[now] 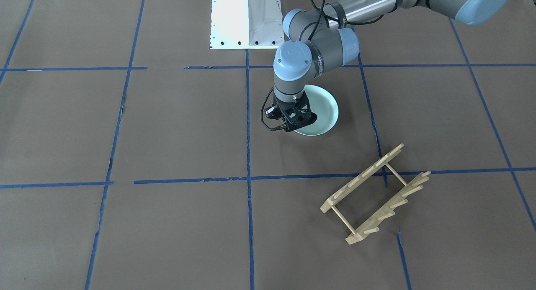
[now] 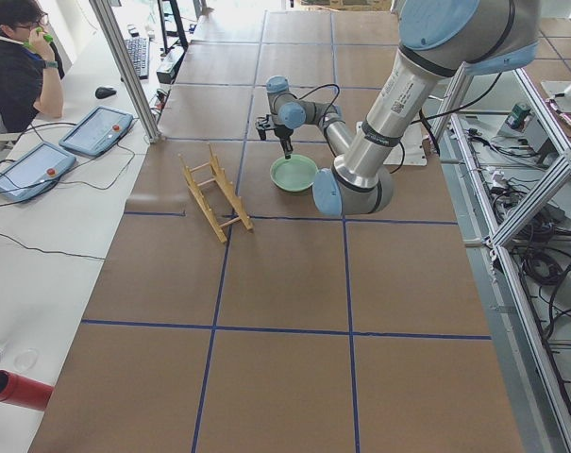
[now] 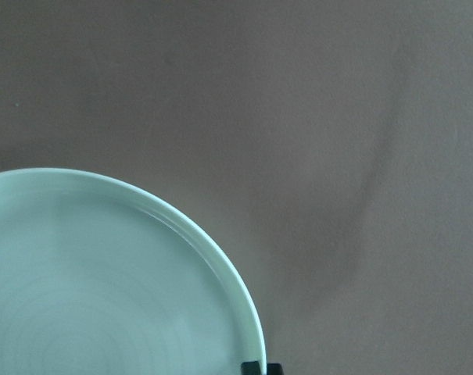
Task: Place plate on rack
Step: 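Close the left gripper on the plate rim, then lift the plate with the left gripper and tilt it upright above the rack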
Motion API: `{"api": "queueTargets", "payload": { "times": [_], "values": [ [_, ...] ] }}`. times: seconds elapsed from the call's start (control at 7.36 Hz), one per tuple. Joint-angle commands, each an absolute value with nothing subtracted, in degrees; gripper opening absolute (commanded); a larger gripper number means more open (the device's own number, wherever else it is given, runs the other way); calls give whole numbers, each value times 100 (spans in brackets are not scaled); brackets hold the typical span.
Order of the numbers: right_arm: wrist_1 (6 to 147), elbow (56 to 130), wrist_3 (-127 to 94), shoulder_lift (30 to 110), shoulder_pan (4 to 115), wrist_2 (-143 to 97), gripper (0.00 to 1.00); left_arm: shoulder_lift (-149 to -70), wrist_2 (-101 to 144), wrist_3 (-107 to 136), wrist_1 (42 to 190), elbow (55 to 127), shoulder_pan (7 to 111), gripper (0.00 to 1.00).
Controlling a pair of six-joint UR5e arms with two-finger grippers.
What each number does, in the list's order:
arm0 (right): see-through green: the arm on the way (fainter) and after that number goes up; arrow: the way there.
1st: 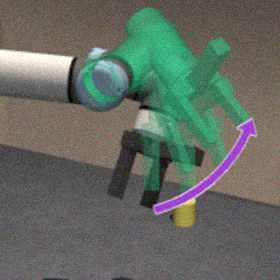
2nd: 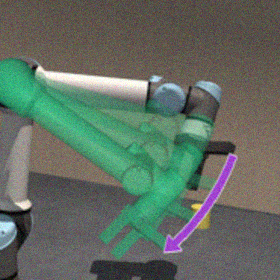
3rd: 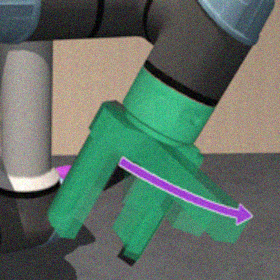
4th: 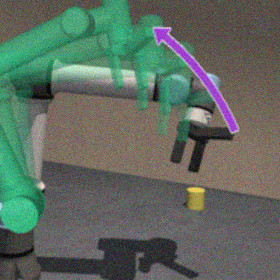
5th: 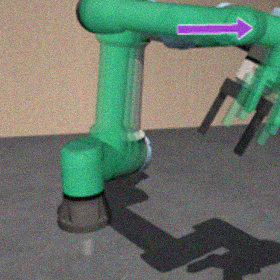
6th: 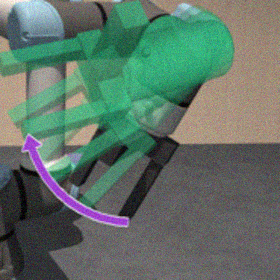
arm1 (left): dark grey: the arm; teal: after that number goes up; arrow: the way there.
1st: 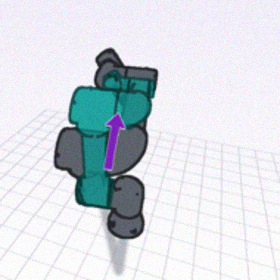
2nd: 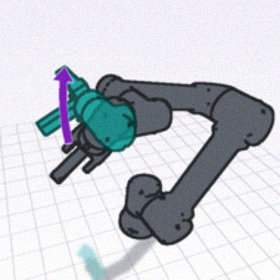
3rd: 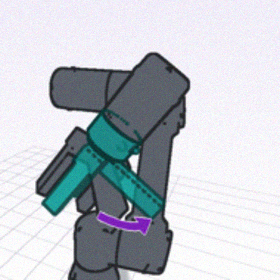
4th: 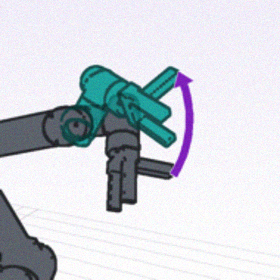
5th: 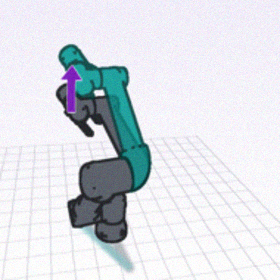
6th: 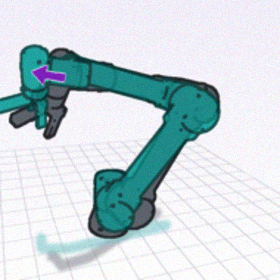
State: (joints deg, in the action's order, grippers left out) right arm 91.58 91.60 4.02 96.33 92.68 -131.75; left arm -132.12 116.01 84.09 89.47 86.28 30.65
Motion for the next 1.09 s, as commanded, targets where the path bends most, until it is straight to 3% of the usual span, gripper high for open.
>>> {"api": "queueTargets", "payload": {
  "times": [0.0,0.27,0.95],
  "values": [
    [9158,9167,404,9633,9264,-13175,100,-13210,11689,8411,8991,9110,3233,0],
    [9158,9158,404,9633,9264,-13175,100,-13210,11707,8655,9505,10043,3916,0],
    [9158,9167,404,9633,9264,-13175,100,-12606,11707,10254,14658,9827,5491,0]
  ]
}}
